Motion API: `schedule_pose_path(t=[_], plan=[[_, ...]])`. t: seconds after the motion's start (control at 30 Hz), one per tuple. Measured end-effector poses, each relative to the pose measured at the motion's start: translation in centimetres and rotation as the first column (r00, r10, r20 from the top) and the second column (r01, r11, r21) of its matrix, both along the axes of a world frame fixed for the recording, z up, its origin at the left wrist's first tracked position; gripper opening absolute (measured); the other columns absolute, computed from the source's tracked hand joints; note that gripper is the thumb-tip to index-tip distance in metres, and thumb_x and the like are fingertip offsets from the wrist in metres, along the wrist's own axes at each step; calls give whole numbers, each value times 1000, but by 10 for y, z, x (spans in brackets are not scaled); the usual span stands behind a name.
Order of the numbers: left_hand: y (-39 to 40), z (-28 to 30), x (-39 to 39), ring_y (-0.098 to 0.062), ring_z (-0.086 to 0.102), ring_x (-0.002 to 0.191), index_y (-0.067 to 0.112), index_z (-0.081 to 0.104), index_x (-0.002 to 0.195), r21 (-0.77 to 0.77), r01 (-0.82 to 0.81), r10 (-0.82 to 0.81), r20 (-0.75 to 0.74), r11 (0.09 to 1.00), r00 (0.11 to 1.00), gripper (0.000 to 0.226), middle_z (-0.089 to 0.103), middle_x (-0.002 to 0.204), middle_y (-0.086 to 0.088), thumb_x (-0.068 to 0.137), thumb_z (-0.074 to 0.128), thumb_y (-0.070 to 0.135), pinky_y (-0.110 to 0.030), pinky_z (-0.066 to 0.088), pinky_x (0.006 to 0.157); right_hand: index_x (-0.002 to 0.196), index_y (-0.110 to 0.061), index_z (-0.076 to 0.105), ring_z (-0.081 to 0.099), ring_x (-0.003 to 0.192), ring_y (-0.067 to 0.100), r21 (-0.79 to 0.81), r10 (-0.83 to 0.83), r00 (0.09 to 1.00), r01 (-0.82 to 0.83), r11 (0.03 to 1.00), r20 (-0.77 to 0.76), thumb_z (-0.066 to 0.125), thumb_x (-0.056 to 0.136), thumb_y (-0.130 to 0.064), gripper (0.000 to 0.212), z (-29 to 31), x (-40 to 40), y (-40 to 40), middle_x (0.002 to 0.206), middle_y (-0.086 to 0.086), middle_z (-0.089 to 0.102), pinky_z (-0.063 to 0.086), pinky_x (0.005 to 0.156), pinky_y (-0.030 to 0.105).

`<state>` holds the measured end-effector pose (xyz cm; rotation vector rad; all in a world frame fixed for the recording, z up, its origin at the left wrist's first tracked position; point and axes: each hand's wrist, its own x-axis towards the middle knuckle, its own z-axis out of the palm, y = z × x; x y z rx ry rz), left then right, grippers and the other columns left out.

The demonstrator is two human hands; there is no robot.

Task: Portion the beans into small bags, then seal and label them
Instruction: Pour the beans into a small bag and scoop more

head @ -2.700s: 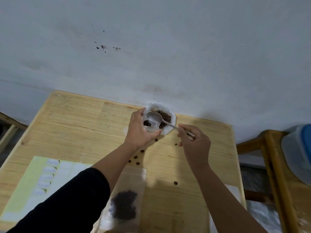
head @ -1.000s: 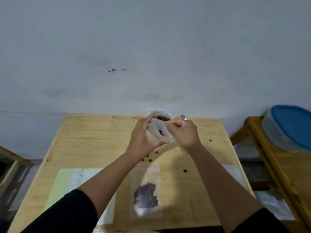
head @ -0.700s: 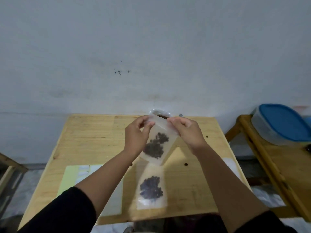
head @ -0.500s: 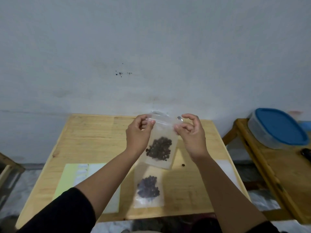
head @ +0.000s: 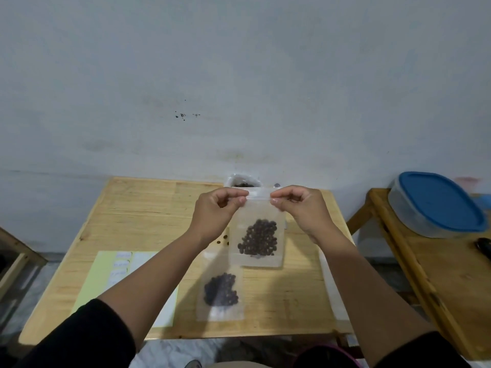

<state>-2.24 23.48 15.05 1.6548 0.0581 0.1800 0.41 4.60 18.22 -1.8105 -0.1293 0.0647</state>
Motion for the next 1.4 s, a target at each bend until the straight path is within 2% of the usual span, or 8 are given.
schedule_pose_path(t=[0.2,0.37,0.5,0.8,0.93,1.1,1.23,1.4], plan=[[-10,1,-3,0,55,63,30,73,85,103,-117,112,49,988,992,16,68,72,6,84,70,15,-10,44,64,69,-21,71,57,71,11,42,-59,998,60,997,-21,74,74,0,22,-4,2,5,71,-2,66,49,71,22],[-9,2,-2,-3,40,53,27,71,92,154,-51,44,48,987,998,12,49,55,16,88,64,18,-12,35,56,73,-21,71,60,80,11,94,-19,999,22,995,-36,73,76,-3,19,-9,4,7,80,-5,67,48,76,23],[-11,5,-1,7,53,64,27,71,91,143,-21,18,27,990,999,8,66,81,22,84,70,23,-11,40,66,74,-21,73,60,78,8,122,3,999,3,993,-49,74,75,-5,16,-14,5,11,77,-8,68,47,77,24],[-11,-1,-3,1,66,86,23,73,87,73,-77,78,-8,994,997,6,72,89,14,83,72,19,-16,50,81,82,-32,74,55,109,21,-52,-61,997,58,997,-56,79,60,-42,25,-25,6,32,129,20,52,49,97,43],[1,-5,-2,3,63,93,30,72,87,50,-118,120,-40,992,992,10,71,92,16,83,71,20,-13,47,82,85,-29,72,64,85,14,137,68,984,-46,989,-165,74,77,-14,17,-23,-5,40,95,1,68,54,83,30],[27,-25,-4,1,53,79,29,70,97,32,-76,81,-181,997,980,13,66,88,4,87,67,23,-23,45,86,83,-21,71,64,81,13,138,46,968,-12,990,-246,71,77,-4,19,-53,-22,50,84,0,69,52,74,21],[38,-59,-23,-4,52,106,30,65,108,140,19,21,-278,990,960,25,62,107,12,85,69,21,-22,42,88,80,-19,70,61,72,10,88,-55,943,89,992,-328,73,76,-3,16,-90,-36,63,77,0,68,49,66,16],[41,-109,-50,-5,49,61,26,67,108,347,48,91,-374,937,923,29,61,82,12,83,68,12,-8,41,64,81,-24,71,65,82,15,-154,-162,918,113,982,-362,73,75,-16,10,-140,-51,71,81,-4,70,52,76,24]])
